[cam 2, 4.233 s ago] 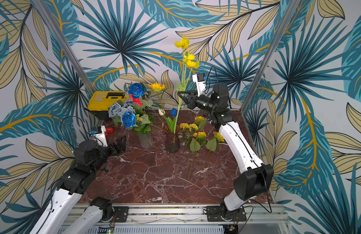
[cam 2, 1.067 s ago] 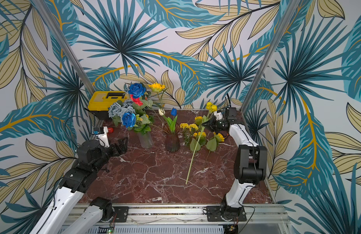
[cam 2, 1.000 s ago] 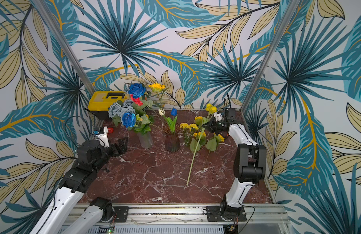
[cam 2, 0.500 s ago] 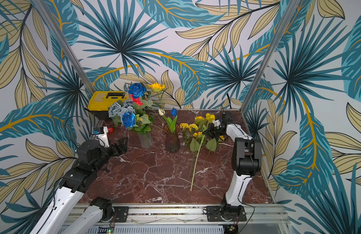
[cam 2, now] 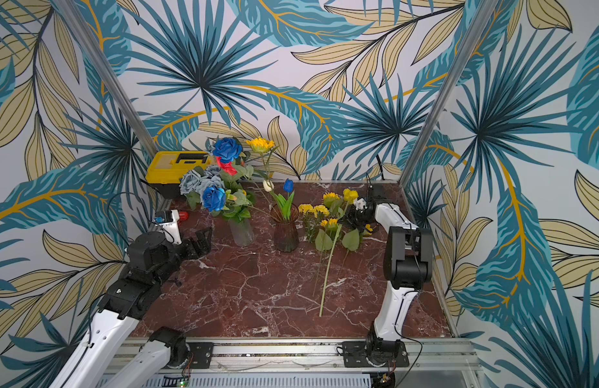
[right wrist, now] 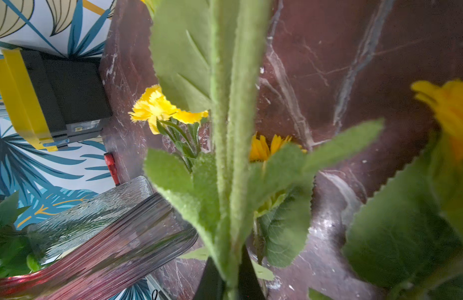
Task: Pick out yellow flowers from the vase
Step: Place the flower at the center of the board, then pick up the flower from the vase.
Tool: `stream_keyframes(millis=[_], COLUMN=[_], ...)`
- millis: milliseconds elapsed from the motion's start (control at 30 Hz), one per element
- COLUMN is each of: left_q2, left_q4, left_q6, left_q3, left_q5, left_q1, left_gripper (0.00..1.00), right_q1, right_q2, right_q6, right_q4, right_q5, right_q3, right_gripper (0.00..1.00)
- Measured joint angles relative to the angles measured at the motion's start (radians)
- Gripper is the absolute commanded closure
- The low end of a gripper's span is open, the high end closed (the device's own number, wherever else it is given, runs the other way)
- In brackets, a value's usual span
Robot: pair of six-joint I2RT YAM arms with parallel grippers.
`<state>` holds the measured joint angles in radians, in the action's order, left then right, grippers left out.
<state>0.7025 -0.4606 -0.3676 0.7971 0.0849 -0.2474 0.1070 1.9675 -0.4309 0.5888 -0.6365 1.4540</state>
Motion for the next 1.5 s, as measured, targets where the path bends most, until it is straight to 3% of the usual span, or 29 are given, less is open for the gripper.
stream_keyframes(millis=[133, 467, 533, 700, 767, 800, 1133, 1500], left_q2=[0.000, 0.006, 0.006, 0.006, 0.007, 0.008, 0.011, 0.011], left_q4=[0.000, 0.000, 0.000, 0.001, 0.001, 0.001, 0.003, 0.008], left_q6=[0.000, 0.000, 0.000, 0.000, 0.000, 0.000, 0.000, -0.003], left_q3=[0.000, 0.000, 0.000, 0.000, 0.000, 0.000, 0.000, 0.000], left_q5=[0.000, 0.000, 0.000, -0.003, -0.003, -0.004, -0.008, -0.015], left_q1=[0.000, 0.002, 0.003, 0.006, 0.006, 0.007, 0.010, 0.013], left_gripper=[0.01, 0.01, 0.01, 0.01, 0.00, 0.01, 0.01, 0.01], right_q1=[0.000, 0.000, 0.000, 0.000, 0.000, 0.000, 0.000, -0.013], right_q2=[0.000, 0.000, 0.000, 0.000, 0.000, 0.000, -0.060, -0.291], right_q6=[0.010, 0.028, 0.028, 0.040, 0.048, 0.057, 0.066, 0.065], right_q4=[0.039, 0.072, 0.075, 0.089, 0.095, 0.098, 0.118, 0.084], right_q5=[0.039, 0.079, 0.081, 0.092, 0.098, 0.102, 0.185, 0.244], right_q3=[0.028, 0.038, 0.038, 0.043, 0.045, 0.045, 0.045, 0.026], right_gripper=[0.86, 0.85, 0.80, 0.40, 0.18, 0.01, 0.01, 0.01])
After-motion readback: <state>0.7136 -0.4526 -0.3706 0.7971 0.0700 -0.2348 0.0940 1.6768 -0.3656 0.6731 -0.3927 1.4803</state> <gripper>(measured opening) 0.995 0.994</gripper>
